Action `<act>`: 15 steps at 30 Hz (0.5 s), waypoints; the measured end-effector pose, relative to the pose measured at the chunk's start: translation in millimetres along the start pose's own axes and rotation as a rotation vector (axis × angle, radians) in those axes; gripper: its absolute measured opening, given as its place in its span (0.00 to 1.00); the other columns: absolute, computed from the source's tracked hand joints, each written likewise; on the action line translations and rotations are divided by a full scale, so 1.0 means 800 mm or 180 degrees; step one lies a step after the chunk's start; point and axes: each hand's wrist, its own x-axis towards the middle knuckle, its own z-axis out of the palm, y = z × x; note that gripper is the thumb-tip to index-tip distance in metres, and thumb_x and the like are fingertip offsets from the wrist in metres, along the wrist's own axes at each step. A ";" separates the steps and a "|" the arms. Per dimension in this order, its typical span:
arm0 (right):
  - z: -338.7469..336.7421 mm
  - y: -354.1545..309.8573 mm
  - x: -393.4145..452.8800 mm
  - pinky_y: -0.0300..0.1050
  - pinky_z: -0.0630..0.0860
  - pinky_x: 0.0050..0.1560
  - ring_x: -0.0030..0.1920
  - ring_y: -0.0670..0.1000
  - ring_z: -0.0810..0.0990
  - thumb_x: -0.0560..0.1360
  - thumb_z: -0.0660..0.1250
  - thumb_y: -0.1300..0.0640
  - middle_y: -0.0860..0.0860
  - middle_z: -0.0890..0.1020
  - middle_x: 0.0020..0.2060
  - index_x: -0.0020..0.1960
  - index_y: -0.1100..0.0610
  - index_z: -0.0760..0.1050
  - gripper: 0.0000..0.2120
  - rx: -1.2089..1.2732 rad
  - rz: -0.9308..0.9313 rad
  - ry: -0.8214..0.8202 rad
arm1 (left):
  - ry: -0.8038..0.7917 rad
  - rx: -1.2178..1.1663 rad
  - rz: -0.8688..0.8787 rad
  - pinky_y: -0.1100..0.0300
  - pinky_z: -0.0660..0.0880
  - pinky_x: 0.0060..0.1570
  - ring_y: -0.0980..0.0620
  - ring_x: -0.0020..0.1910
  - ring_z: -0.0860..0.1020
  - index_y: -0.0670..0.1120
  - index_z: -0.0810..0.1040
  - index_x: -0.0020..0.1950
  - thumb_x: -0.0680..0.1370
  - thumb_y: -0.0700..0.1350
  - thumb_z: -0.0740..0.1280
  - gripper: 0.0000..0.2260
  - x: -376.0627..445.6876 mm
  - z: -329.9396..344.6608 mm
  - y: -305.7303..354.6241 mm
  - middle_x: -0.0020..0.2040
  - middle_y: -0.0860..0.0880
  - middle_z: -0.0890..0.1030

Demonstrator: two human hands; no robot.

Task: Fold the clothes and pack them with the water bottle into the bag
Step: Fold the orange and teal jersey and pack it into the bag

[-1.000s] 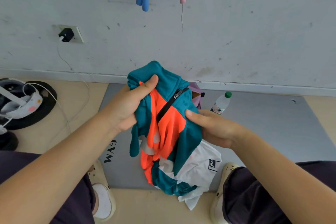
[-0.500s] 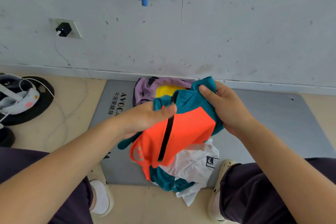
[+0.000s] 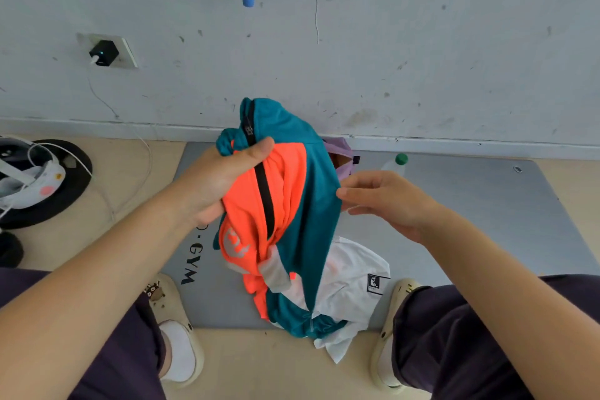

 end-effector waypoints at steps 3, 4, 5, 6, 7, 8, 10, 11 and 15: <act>0.005 -0.002 0.002 0.51 0.73 0.61 0.50 0.53 0.79 0.81 0.62 0.61 0.56 0.81 0.47 0.46 0.58 0.76 0.06 0.0586 -0.0199 0.0137 | -0.0015 0.0106 0.0111 0.55 0.80 0.52 0.47 0.56 0.82 0.43 0.81 0.59 0.71 0.49 0.74 0.19 0.002 -0.006 0.001 0.58 0.43 0.83; 0.006 -0.005 0.003 0.51 0.73 0.58 0.48 0.54 0.77 0.82 0.59 0.61 0.56 0.80 0.45 0.46 0.59 0.74 0.07 0.0910 -0.0210 0.0218 | 0.0013 0.0186 0.0158 0.56 0.80 0.51 0.48 0.55 0.83 0.44 0.82 0.58 0.70 0.49 0.74 0.18 0.002 -0.008 0.002 0.57 0.43 0.84; 0.006 -0.007 0.003 0.48 0.72 0.53 0.46 0.53 0.76 0.82 0.57 0.61 0.54 0.80 0.43 0.45 0.58 0.73 0.09 0.1167 -0.0211 0.0319 | 0.0050 0.0303 0.0213 0.58 0.80 0.51 0.49 0.55 0.83 0.45 0.82 0.57 0.70 0.49 0.74 0.18 0.003 -0.011 0.003 0.57 0.44 0.84; 0.006 -0.011 0.002 0.44 0.73 0.49 0.45 0.51 0.77 0.83 0.56 0.61 0.53 0.80 0.42 0.46 0.59 0.73 0.10 0.1344 -0.0186 0.0421 | 0.0090 0.0433 0.0273 0.59 0.80 0.51 0.50 0.55 0.83 0.46 0.83 0.56 0.69 0.49 0.74 0.17 0.003 -0.013 0.004 0.56 0.46 0.84; 0.005 -0.015 0.001 0.41 0.75 0.46 0.44 0.50 0.78 0.83 0.56 0.60 0.53 0.82 0.43 0.48 0.60 0.74 0.10 0.1449 -0.0132 0.0489 | 0.0125 0.0547 0.0321 0.59 0.80 0.52 0.51 0.55 0.83 0.47 0.83 0.55 0.68 0.50 0.74 0.17 0.004 -0.015 0.003 0.55 0.48 0.85; 0.004 -0.017 0.000 0.40 0.78 0.45 0.46 0.50 0.81 0.83 0.57 0.58 0.53 0.84 0.46 0.52 0.62 0.76 0.11 0.1489 -0.0069 0.0485 | 0.0149 0.0637 0.0356 0.59 0.79 0.53 0.52 0.54 0.83 0.49 0.84 0.53 0.67 0.50 0.75 0.16 0.004 -0.016 0.003 0.54 0.49 0.85; 0.004 -0.022 -0.005 0.41 0.80 0.50 0.52 0.50 0.84 0.81 0.61 0.50 0.54 0.85 0.53 0.59 0.60 0.79 0.16 0.1244 0.0016 0.0273 | 0.0151 0.0798 0.0422 0.57 0.78 0.57 0.52 0.55 0.83 0.50 0.85 0.52 0.67 0.50 0.76 0.15 0.003 -0.019 0.003 0.54 0.50 0.85; 0.004 -0.024 -0.007 0.42 0.80 0.51 0.54 0.50 0.84 0.78 0.64 0.44 0.53 0.85 0.54 0.58 0.56 0.81 0.19 0.0938 0.0078 0.0107 | 0.0105 0.0867 0.0447 0.57 0.78 0.58 0.52 0.56 0.82 0.49 0.84 0.54 0.67 0.49 0.76 0.16 0.004 -0.020 0.002 0.55 0.50 0.85; -0.005 -0.025 -0.015 0.37 0.79 0.38 0.44 0.49 0.86 0.66 0.73 0.43 0.52 0.87 0.45 0.45 0.51 0.85 0.14 -0.0022 0.0170 -0.0471 | -0.0089 0.1042 0.0527 0.55 0.76 0.61 0.51 0.60 0.80 0.46 0.80 0.61 0.67 0.48 0.79 0.24 0.004 -0.027 0.001 0.59 0.49 0.83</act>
